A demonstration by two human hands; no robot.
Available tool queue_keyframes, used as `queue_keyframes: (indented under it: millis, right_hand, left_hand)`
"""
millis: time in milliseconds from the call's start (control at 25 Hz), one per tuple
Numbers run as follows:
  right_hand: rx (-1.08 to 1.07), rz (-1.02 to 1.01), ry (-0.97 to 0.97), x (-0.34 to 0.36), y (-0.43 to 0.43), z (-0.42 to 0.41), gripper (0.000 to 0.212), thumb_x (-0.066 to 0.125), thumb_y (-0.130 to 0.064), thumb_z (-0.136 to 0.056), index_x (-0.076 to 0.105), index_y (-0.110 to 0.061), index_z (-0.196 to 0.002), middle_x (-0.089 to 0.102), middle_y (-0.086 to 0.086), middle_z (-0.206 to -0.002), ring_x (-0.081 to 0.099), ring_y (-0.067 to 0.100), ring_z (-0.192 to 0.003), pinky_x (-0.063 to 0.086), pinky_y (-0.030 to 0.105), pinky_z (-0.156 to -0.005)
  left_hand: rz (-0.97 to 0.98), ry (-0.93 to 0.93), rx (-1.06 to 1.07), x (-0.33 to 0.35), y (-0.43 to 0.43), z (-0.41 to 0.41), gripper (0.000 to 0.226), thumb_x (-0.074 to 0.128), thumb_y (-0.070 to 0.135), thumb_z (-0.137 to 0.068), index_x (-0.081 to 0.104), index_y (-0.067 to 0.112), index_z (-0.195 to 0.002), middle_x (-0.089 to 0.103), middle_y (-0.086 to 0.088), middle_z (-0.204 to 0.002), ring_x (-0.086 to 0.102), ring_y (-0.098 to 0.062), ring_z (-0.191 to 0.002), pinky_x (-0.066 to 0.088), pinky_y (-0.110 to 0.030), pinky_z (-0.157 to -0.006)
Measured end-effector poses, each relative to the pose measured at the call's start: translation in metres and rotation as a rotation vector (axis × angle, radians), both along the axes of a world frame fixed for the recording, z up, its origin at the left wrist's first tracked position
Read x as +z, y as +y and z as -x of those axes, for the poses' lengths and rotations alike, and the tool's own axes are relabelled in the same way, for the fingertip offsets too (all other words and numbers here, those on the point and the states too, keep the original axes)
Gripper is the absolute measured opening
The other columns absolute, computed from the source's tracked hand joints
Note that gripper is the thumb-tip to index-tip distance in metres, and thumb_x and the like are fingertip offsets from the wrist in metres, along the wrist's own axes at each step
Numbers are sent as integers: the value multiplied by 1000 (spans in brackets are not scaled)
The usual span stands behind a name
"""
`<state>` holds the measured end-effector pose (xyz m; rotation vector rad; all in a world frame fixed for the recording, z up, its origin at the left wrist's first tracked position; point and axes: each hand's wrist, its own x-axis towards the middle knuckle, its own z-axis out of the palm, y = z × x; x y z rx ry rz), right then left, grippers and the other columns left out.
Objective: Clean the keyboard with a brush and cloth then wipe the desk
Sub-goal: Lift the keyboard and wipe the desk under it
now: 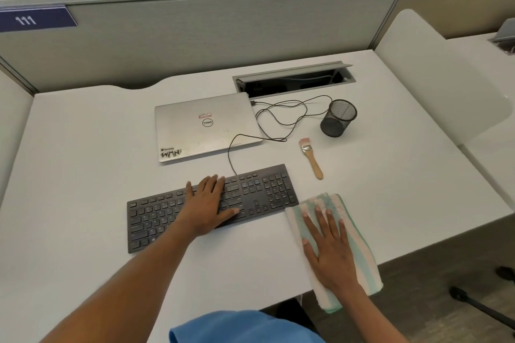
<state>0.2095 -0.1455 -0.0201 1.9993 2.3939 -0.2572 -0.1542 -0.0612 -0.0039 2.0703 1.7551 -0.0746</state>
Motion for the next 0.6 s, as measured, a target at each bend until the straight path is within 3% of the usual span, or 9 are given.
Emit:
queue_keyframes:
  millis: [200, 600]
  right_hand:
    - [-20, -12, -13, 0, 24, -53, 66, 35, -45, -104, 1, -37, -160, -6, -6, -169, -6, 18, -156, 12, 51, -125]
    - [-70, -23, -26, -2, 89, -147, 64, 25, -49, -102, 0, -37, -160, -5, -7, -169, -5, 18, -156, 12, 51, -125]
  left_hand:
    - [-104, 5, 41, -7, 2, -42, 98, 2, 76, -93, 15, 14, -169, 14, -8, -176, 7, -27, -164, -3, -61, -130]
    - [-160, 13, 116, -13, 4, -103, 86, 6, 65, -101, 17, 13, -169, 12, -9, -177, 5, -25, -164, -3, -51, -132]
